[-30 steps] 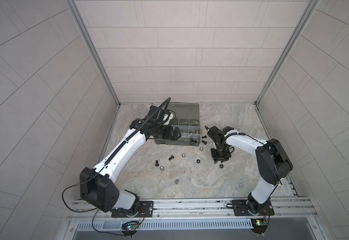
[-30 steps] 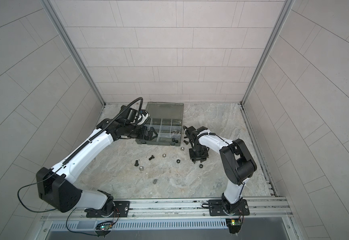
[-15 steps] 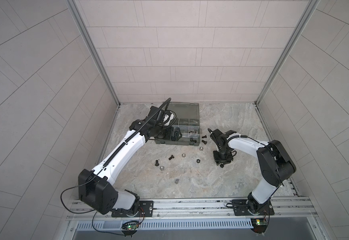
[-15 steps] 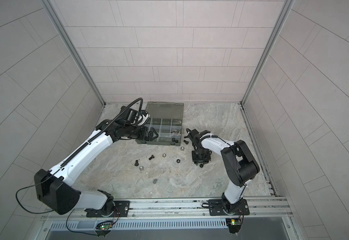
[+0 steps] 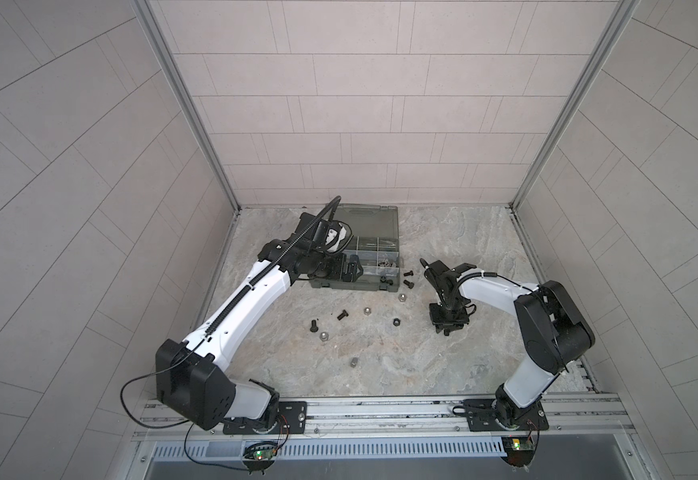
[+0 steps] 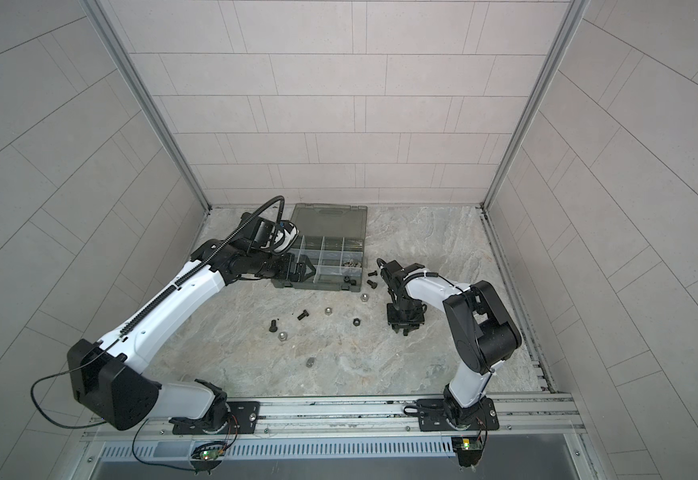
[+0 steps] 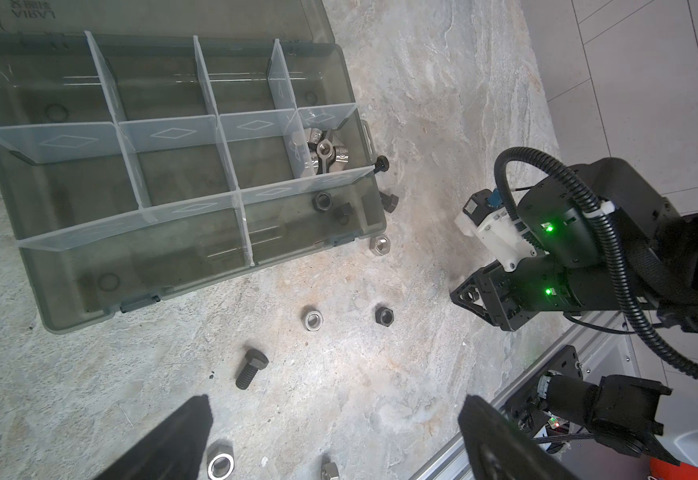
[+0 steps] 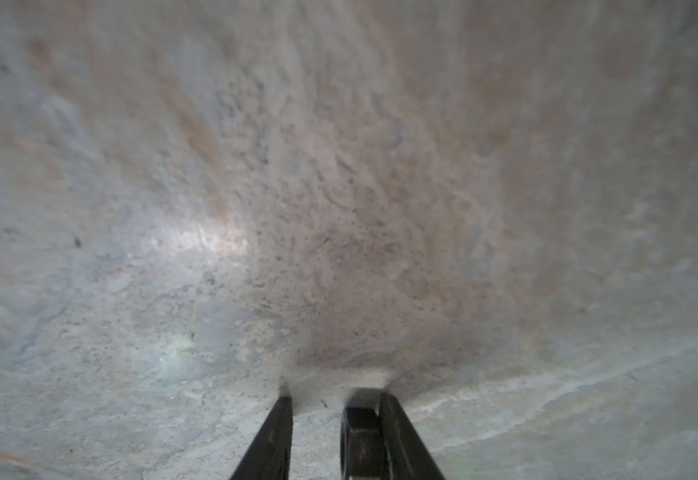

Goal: Sort the screws and nuts into containers
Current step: 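Close the right gripper on the black hex nut, then carry the black hex nut with the right gripper into the box and release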

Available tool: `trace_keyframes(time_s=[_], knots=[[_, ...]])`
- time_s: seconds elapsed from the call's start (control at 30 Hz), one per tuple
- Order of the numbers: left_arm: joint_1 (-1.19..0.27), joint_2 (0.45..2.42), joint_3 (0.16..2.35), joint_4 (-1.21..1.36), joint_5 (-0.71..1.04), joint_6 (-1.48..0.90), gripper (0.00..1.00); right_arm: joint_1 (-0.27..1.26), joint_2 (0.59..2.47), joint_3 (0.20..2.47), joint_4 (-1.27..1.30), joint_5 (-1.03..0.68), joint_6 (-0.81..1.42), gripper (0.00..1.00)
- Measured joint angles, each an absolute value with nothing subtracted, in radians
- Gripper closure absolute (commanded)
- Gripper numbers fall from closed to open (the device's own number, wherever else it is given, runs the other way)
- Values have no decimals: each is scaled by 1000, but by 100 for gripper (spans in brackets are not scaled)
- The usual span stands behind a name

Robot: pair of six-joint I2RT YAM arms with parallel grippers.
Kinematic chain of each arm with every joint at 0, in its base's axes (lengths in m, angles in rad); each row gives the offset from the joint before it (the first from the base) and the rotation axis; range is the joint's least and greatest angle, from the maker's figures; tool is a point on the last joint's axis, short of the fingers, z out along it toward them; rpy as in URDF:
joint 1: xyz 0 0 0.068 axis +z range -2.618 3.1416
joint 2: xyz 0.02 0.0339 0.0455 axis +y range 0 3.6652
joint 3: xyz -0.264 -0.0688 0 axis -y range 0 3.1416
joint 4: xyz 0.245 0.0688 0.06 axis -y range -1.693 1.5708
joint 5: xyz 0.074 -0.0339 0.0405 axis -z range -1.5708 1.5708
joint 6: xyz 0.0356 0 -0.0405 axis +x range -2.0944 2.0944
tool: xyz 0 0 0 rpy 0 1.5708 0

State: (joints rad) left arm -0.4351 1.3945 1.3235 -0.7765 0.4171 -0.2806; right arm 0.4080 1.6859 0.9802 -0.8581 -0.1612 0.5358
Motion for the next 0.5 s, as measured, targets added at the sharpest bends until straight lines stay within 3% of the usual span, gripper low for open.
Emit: trace_keyframes(time_s=[0.2,0.5], knots=[[-439,1395,1324,-777,417,-281,0,405,1663,951,-856,-173,538,67],[-442,1397,1324,-778,418,-280,0,399,1654,939,-861,-175,546,85]])
